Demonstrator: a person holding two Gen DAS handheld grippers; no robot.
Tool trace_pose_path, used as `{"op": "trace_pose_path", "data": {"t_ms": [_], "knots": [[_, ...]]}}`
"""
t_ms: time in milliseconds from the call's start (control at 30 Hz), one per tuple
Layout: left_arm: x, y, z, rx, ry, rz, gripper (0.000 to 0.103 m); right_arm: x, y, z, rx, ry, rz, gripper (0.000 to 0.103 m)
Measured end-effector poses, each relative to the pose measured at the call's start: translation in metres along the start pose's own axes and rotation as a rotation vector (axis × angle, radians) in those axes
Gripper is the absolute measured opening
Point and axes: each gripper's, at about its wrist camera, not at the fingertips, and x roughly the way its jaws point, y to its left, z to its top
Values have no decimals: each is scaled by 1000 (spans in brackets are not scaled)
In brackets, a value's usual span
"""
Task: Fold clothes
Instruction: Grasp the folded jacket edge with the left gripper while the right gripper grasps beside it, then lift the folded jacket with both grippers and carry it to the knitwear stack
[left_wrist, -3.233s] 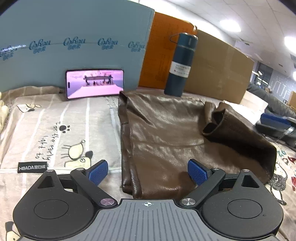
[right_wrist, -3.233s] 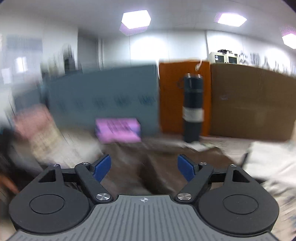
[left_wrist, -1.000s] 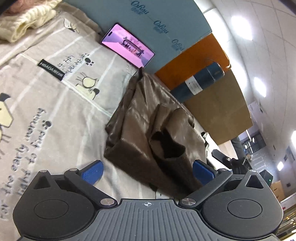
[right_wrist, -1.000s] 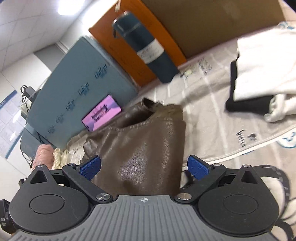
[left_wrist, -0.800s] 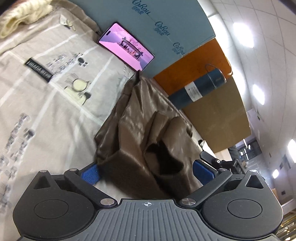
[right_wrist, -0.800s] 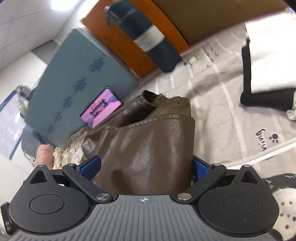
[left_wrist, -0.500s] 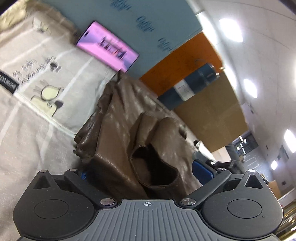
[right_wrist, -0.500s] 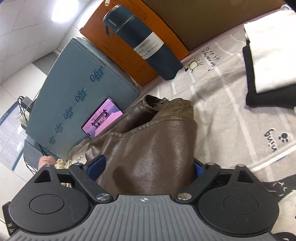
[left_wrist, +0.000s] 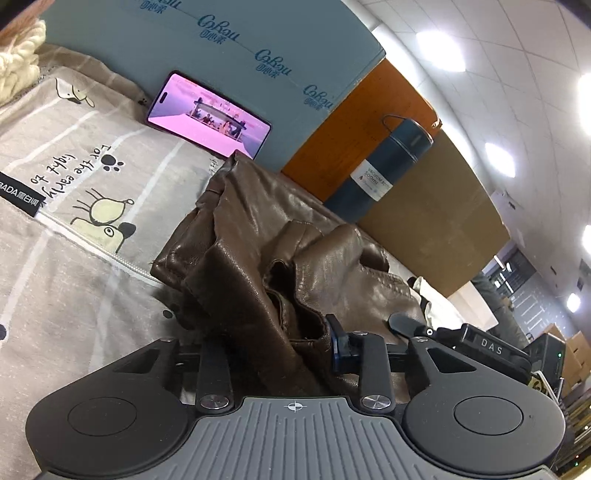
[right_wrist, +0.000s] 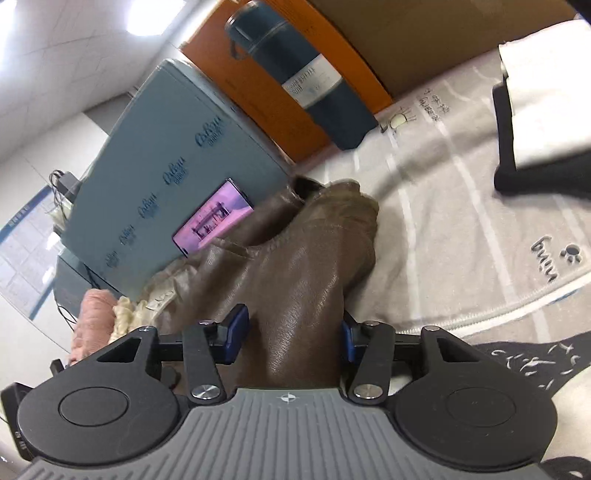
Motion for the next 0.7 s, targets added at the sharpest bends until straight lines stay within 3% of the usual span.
{"op": "trace_pose_path", "data": {"t_ms": [100, 133, 233, 533, 700], "knots": [[-5, -2, -1, 7, -25, -7, 25, -1, 3, -3, -3, -5, -1, 34], [-9, -3, -1, 12, -37, -9, 24, -4, 7, -5, -1, -16, 18, 27], [-20, -4, 0, 16, -60, -18, 21, -17, 24, -13, 3, -50, 87, 19], [-90, 17, 3, -17, -163, -75, 16, -37, 87, -37, -15, -96, 276, 15], [-153, 39, 8, -35, -318, -88, 16, -29, 139, -43, -69, -85, 424, 15]]}}
